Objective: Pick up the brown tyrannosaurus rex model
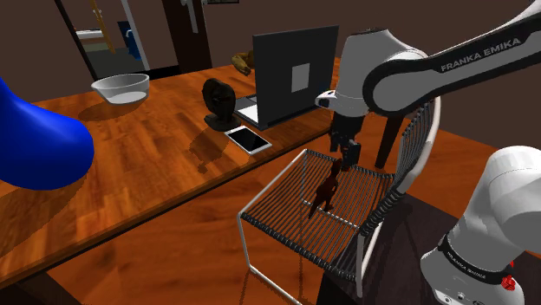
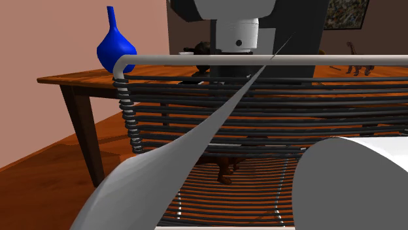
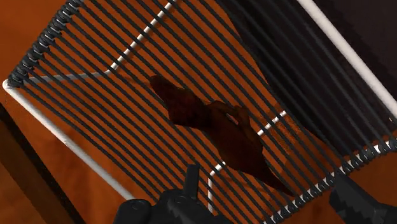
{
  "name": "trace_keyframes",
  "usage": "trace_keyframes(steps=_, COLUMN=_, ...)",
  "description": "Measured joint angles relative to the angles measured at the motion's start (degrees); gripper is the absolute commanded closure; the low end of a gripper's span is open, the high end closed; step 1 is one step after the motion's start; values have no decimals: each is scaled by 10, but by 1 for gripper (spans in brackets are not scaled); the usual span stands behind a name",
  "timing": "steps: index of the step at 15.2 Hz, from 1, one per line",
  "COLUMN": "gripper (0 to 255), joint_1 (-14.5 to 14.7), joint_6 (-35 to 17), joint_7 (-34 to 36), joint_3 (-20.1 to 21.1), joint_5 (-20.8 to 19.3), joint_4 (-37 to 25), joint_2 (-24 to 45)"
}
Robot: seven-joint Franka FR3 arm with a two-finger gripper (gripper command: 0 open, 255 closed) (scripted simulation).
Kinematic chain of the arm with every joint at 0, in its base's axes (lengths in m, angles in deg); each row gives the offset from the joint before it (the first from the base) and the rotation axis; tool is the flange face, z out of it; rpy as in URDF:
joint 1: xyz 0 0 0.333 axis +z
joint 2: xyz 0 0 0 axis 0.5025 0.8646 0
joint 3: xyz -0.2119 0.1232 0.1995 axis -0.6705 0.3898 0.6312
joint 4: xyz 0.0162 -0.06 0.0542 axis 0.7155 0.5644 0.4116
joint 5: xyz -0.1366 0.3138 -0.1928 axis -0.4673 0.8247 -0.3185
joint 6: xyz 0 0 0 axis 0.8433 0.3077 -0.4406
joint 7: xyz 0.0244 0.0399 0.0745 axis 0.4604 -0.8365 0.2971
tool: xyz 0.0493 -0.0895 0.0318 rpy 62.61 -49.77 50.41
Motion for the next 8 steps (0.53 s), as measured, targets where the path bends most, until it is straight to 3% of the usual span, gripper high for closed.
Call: trace_keyframes(steps=8, gripper=0, joint_1=35, joint_6=-190, joint_7=-139, joint_3=-8, joint_5=-55, joint_4=51, joint_2=130)
